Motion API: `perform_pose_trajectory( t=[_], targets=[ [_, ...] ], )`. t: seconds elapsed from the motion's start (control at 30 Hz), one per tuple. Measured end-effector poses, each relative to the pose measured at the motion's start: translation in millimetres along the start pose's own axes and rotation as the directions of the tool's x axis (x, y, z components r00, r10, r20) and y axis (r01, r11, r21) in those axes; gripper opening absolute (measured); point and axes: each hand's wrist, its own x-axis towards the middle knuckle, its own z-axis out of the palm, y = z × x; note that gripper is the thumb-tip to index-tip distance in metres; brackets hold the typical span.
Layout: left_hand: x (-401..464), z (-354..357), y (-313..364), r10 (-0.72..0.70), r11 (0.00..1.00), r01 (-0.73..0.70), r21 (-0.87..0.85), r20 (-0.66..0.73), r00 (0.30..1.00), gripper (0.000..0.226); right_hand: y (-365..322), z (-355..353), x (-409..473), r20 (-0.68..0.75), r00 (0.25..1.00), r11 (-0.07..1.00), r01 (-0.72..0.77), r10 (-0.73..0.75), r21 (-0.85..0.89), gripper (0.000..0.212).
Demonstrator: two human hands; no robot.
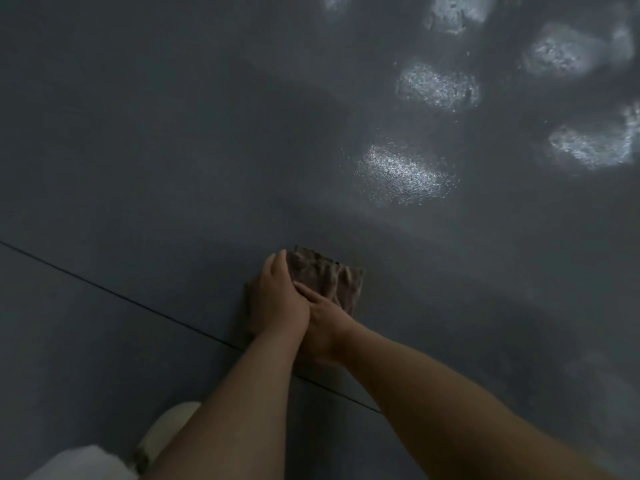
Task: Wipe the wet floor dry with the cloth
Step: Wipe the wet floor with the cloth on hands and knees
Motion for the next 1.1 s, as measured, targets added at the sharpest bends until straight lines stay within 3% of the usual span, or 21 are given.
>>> perform_pose_trajectory(
  t=[0.07, 0.13, 0.17, 0.23, 0.27, 0.33, 0.43, 0.6, 0.73, 0.9, 1.1],
  targets=[
    [7.4, 4.3, 9.4, 0.024, 1.000, -0.024, 0.001, 0.005, 1.000, 0.067, 10.2, 5.3, 2.0, -0.048, 0.998, 0.999, 0.033, -0.032, 0.016, 0.051],
    [15.1, 6.7, 18.5, 0.035, 0.999, -0.035, 0.002, 0.005, 0.999, 0.068, 20.9, -3.0, 1.8, -0.129, 0.986, 0.939, -0.053, 0.103, 0.340, 0.049],
    [19.6, 7.2, 22.6, 0.044, 0.999, -0.044, 0.008, -0.005, 0.999, 0.067, 30.5, -7.1, 4.4, -0.142, 0.987, 0.934, -0.026, 0.081, 0.355, 0.054],
    [30.0, 6.2, 30.2, 0.064, 0.998, -0.064, 0.021, -0.032, 0.997, 0.068, 55.0, -10.1, 10.2, -0.084, 0.996, 0.999, 0.011, -0.007, 0.044, 0.061],
    [35.9, 5.1, 34.1, 0.066, 0.998, -0.065, 0.021, -0.043, 0.997, 0.069, 66.8, -10.0, 13.4, -0.097, 0.995, 1.000, -0.015, 0.017, 0.021, 0.061],
    [46.5, 3.5, 41.4, 0.034, 0.999, -0.032, 0.031, -0.052, 0.998, 0.073, 88.7, -19.5, 18.1, -0.097, 0.991, 0.992, -0.081, 0.091, 0.098, 0.060],
    [56.6, 5.1, 50.3, -0.005, 0.997, 0.007, 0.078, -0.025, 1.000, 0.086, 117.6, -29.8, 22.7, -0.129, 0.989, 0.997, -0.059, 0.065, 0.050, 0.060],
    [61.9, 17.7, 63.5, 0.083, 0.972, -0.102, 0.209, 0.097, 0.992, 0.126, 168.0, -37.6, 28.1, -0.155, 0.974, 0.987, -0.163, 0.162, 0.004, 0.071],
    [62.5, 31.7, 78.2, 0.071, 0.911, -0.128, 0.391, 0.158, 0.985, 0.135, 199.8, -40.2, 29.9, -0.168, 0.960, 0.975, -0.219, 0.222, 0.041, 0.053],
    [62.7, 49.6, 78.7, 0.012, 0.818, -0.148, 0.556, 0.240, 0.971, 0.133, 232.5, -43.8, 33.1, -0.209, 0.879, 0.903, -0.408, 0.428, 0.130, 0.048],
    [62.6, 52.2, 82.3, 0.005, 0.824, -0.116, 0.555, 0.198, 0.980, 0.135, 270.5, -40.8, 18.2, -0.150, 0.711, 0.720, -0.638, 0.687, 0.271, 0.048]
  ],
)
